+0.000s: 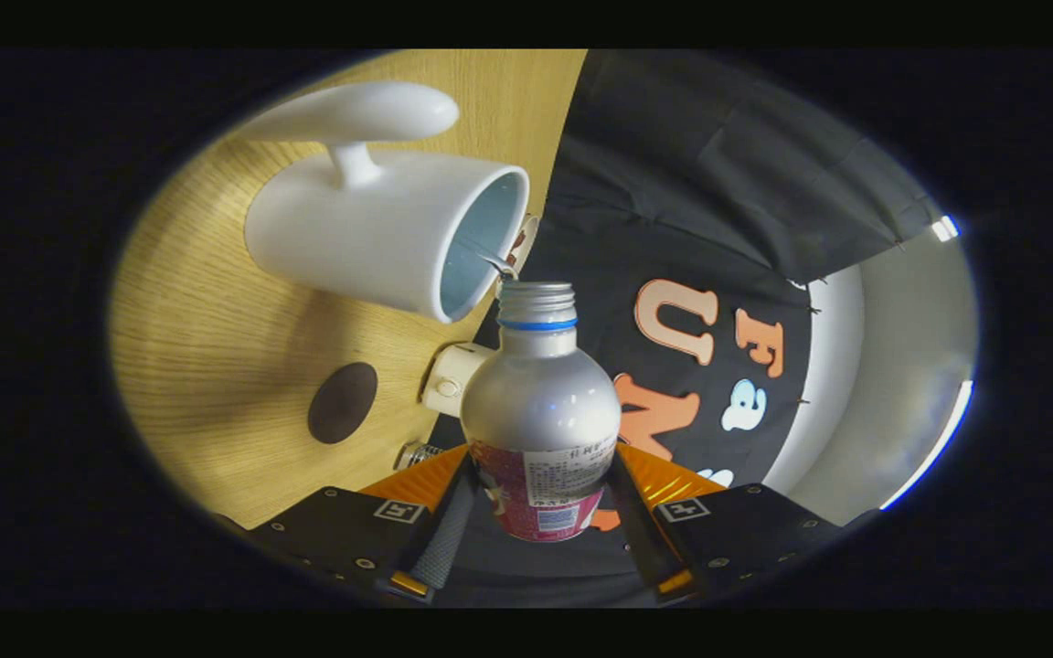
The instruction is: Take the bottle from table, then pour the juice into the cup, finally place the bottle on the coaster
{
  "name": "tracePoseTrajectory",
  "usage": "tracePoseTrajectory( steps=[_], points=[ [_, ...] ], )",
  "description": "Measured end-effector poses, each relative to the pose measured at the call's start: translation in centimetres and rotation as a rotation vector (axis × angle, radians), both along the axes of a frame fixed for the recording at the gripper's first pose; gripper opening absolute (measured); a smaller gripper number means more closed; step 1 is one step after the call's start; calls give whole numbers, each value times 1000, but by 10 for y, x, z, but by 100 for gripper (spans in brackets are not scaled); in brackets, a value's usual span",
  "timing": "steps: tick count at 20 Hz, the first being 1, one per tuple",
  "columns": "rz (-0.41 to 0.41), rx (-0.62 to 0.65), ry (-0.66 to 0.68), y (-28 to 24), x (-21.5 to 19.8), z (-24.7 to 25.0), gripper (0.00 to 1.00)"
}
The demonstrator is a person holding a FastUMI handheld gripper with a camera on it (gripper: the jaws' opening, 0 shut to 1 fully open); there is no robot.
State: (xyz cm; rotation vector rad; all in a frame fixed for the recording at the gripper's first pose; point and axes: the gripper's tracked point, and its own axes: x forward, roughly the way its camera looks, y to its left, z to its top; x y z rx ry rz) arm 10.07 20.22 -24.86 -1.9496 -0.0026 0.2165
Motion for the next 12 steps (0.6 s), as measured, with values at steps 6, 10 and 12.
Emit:
tracePoseTrajectory(
  steps=[6, 10, 12],
  points=[
    [10, -19, -9, -1, 2, 6, 77],
    [19, -23, -16, 0, 4, 11, 77],
    [27, -31, -21, 2, 4, 14, 77]
  ],
)
